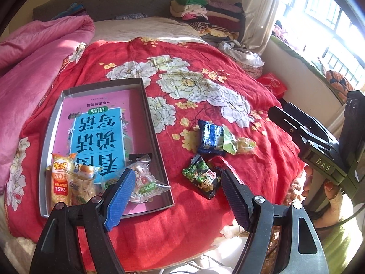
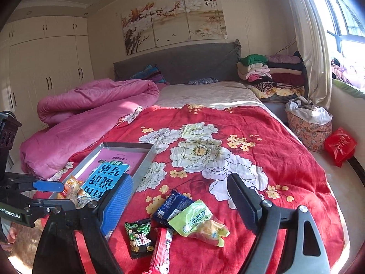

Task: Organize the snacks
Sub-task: 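Lower left tool to the green pea bag while right tool nears the milk candy bag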

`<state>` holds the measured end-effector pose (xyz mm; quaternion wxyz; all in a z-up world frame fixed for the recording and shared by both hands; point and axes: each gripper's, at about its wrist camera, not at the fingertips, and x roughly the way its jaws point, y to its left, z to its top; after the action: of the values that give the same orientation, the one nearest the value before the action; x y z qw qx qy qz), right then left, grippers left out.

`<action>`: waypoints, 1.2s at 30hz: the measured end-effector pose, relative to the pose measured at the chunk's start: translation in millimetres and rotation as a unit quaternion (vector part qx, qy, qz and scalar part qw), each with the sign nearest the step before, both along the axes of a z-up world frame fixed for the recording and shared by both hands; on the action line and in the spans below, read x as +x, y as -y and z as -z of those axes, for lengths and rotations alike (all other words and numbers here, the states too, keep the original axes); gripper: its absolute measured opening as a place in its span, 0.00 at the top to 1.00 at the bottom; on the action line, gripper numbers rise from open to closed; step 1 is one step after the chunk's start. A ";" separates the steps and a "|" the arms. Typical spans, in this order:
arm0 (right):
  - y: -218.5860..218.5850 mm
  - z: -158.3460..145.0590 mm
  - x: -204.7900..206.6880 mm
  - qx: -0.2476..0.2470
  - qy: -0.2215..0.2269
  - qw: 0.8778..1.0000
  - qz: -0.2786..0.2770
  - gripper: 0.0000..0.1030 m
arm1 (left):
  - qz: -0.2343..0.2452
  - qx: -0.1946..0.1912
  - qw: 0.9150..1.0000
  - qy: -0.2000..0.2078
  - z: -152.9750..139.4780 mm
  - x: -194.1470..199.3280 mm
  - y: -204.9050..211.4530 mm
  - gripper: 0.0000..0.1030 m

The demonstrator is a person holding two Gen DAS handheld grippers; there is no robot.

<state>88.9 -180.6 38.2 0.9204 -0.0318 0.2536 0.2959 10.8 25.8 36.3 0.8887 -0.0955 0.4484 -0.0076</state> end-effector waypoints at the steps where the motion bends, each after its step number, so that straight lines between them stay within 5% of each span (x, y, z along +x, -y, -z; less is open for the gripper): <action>1: 3.0 1.7 2.5 -0.003 -0.004 1.000 0.005 0.18 | 0.005 0.000 1.000 -0.002 1.2 1.2 4.3 0.24; 12: 18.2 25.0 21.7 -0.031 -0.049 0.998 0.019 0.18 | 0.042 -0.005 0.997 -0.059 32.5 19.0 40.4 0.24; 26: 16.2 74.6 43.6 -0.109 -0.132 0.985 0.015 0.18 | 0.014 -0.014 0.992 -0.122 65.8 48.9 42.9 0.24; 36: 2.1 96.6 50.9 -0.169 -0.136 0.976 -0.001 0.18 | 0.002 -0.037 0.989 -0.142 80.0 58.0 45.9 0.24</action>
<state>139.9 -182.6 -58.4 0.8581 -0.1472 0.4227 0.2514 68.8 -20.0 -43.7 0.8118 -0.1277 0.5697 -0.0126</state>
